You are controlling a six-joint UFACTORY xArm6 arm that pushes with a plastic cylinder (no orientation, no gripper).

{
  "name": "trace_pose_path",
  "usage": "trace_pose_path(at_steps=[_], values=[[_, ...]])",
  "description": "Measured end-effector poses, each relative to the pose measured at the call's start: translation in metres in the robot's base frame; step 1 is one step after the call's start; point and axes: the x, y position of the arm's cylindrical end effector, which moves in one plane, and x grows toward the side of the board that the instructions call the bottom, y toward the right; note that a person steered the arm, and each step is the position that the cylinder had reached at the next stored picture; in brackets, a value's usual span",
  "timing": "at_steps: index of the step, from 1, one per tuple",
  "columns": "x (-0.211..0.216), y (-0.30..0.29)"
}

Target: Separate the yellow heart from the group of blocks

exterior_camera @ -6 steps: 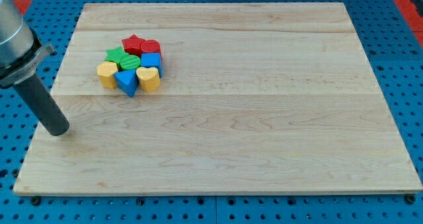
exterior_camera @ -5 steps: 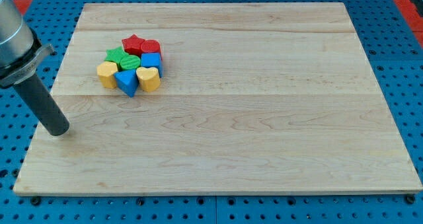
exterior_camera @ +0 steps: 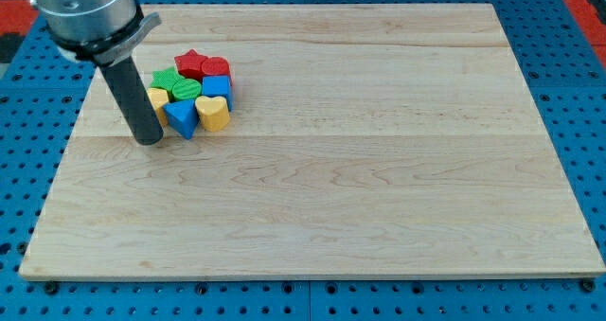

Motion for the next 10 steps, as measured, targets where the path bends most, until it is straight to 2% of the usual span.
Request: trace_pose_path(at_steps=[1,3,4,5,6,7,8,10], values=[[-0.018,0.010],[0.005,0.032],[0.007,0.079],[-0.022,0.107],[-0.038,0.110],[0.003,0.109],[0.010,0.103],[-0.043,0.076]])
